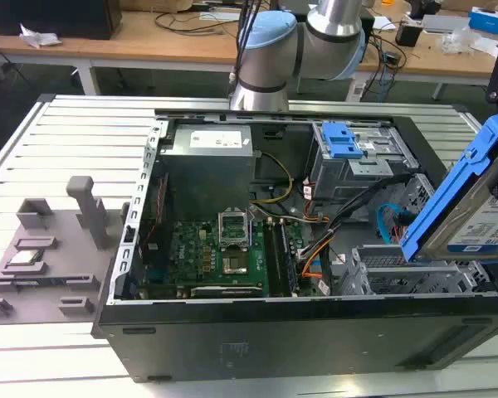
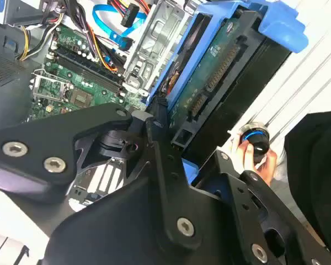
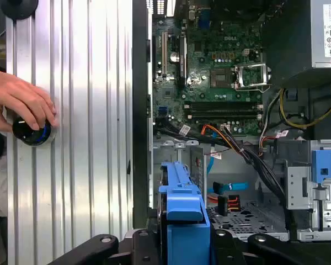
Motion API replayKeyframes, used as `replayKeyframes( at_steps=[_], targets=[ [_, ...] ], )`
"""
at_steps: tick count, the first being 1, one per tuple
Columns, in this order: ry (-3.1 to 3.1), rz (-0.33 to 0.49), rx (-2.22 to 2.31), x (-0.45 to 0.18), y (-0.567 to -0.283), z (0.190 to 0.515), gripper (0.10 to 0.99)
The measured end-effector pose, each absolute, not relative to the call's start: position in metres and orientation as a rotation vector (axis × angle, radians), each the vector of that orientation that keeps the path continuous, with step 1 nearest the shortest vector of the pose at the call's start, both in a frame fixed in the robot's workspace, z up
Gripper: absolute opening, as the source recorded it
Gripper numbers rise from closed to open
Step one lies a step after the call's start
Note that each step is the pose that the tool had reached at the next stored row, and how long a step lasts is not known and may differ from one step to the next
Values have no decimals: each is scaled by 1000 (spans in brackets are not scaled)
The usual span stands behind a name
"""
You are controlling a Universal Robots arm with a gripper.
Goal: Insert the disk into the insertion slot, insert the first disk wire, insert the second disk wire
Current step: 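Insert the disk into the insertion slot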
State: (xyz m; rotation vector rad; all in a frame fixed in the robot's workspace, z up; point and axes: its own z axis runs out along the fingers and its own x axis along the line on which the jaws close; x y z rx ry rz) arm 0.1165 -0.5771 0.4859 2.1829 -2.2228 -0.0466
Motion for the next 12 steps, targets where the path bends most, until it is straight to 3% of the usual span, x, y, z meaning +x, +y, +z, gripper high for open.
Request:
replayKeyframes(
  at_steps=[12],
  targets=[
    [-2231,-68,2192,105,-568,459,365]
  ],
)
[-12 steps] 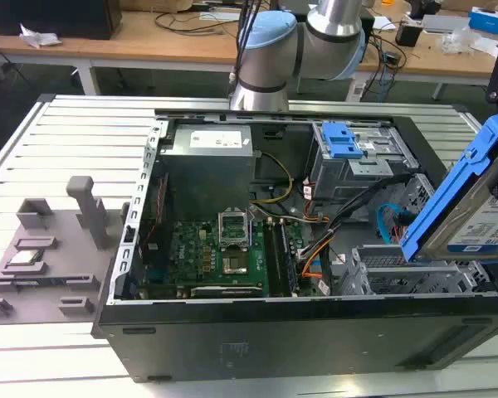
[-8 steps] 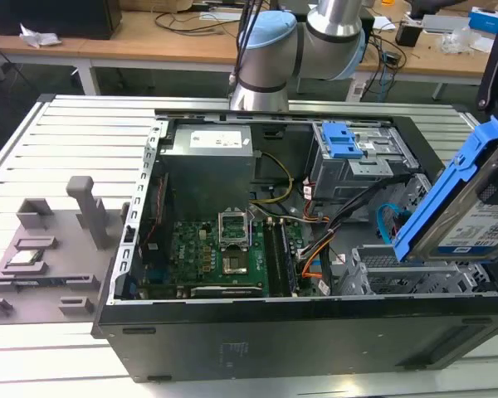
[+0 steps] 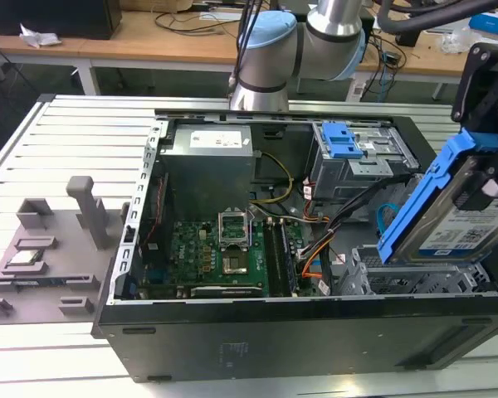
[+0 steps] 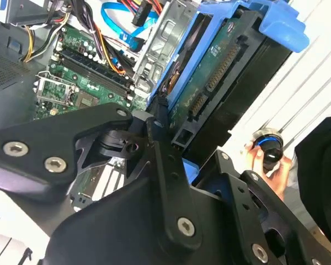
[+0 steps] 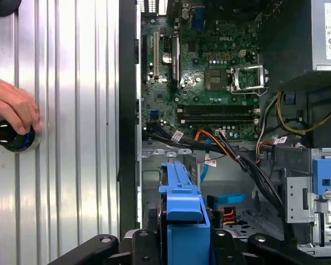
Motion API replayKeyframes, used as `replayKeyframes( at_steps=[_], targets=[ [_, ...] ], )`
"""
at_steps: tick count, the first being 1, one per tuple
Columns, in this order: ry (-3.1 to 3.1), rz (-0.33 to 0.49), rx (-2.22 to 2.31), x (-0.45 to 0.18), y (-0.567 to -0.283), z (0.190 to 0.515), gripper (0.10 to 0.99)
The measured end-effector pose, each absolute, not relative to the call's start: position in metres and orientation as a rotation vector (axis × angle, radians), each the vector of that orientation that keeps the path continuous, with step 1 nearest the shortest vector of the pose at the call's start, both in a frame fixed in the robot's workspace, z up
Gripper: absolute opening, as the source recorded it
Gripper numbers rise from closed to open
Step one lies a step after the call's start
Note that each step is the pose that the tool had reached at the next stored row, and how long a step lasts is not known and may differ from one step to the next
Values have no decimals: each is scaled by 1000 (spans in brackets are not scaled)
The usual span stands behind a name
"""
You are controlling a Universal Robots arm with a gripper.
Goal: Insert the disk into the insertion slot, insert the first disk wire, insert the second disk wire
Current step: 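Insert the disk into the insertion slot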
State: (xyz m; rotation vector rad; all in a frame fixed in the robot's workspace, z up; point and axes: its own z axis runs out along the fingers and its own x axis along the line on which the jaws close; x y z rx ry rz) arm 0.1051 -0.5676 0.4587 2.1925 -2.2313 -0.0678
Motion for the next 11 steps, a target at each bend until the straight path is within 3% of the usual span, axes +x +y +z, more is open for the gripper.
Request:
replayKeyframes(
  at_steps=[11],
  targets=[
    [-2231,-67,2192,103,-554,434,365]
  ],
)
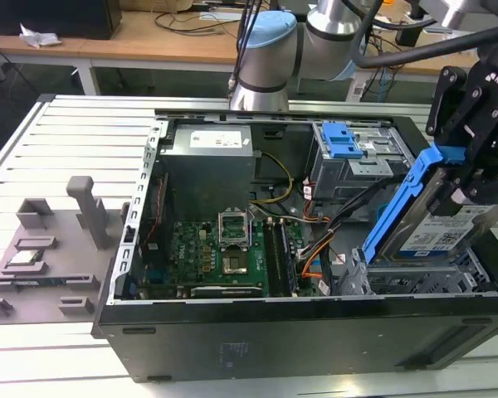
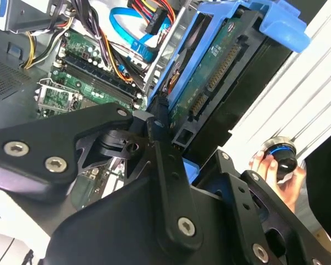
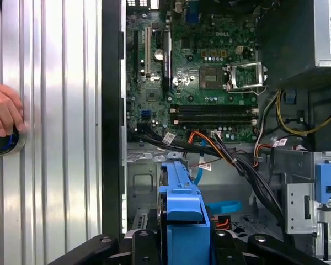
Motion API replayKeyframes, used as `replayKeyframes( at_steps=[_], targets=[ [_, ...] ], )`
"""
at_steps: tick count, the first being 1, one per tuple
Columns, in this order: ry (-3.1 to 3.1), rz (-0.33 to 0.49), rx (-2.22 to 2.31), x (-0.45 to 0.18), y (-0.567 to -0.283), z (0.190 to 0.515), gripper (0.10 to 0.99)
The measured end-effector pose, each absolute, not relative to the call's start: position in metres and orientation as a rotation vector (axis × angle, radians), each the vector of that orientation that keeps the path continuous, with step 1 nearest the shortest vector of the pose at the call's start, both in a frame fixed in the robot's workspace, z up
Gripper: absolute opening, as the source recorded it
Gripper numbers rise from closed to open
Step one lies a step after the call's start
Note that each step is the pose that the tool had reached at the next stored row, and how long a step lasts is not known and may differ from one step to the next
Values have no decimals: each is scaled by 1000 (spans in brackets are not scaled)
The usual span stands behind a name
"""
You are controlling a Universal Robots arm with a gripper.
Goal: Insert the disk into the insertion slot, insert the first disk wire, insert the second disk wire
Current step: 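Insert the disk into the insertion slot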
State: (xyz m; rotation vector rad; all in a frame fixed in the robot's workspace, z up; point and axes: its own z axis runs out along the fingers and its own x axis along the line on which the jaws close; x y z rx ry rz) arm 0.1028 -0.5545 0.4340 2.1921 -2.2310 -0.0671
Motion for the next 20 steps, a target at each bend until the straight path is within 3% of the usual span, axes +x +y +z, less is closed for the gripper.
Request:
replayKeyframes(
  at_steps=[20],
  targets=[
    [-2231,-67,2192,103,-554,413,365]
  ],
)
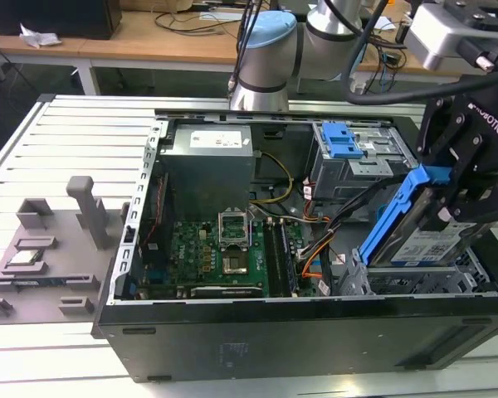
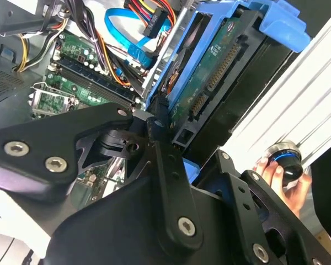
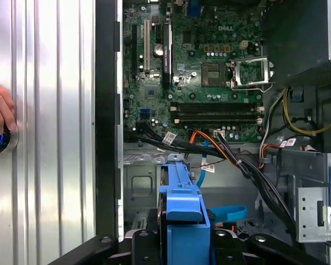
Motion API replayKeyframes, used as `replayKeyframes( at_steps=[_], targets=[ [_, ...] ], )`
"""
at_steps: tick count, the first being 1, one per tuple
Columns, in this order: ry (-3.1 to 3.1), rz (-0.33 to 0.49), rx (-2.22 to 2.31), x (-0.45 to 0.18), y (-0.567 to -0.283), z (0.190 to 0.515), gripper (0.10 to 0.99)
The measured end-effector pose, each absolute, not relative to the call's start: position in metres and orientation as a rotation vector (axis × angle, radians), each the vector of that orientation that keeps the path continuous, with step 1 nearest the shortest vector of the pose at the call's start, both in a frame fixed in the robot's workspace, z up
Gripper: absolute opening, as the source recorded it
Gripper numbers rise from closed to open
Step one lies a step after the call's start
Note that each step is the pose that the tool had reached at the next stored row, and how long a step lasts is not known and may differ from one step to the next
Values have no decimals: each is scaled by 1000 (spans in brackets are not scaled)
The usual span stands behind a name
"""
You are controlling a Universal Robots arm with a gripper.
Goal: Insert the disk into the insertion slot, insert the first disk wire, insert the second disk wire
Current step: 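Insert the disk into the insertion slot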
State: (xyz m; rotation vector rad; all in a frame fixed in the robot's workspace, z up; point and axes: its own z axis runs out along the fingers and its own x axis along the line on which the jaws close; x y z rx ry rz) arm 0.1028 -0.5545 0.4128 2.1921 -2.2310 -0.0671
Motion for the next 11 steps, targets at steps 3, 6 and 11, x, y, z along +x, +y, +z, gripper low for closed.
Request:
replayKeyframes(
  at_steps=[3,6,11],
  targets=[
    [-2231,-67,2192,103,-554,410,365],
    [-2231,-67,2192,103,-555,407,365],
    [-2231,-67,2192,103,-554,400,365]
  ],
)
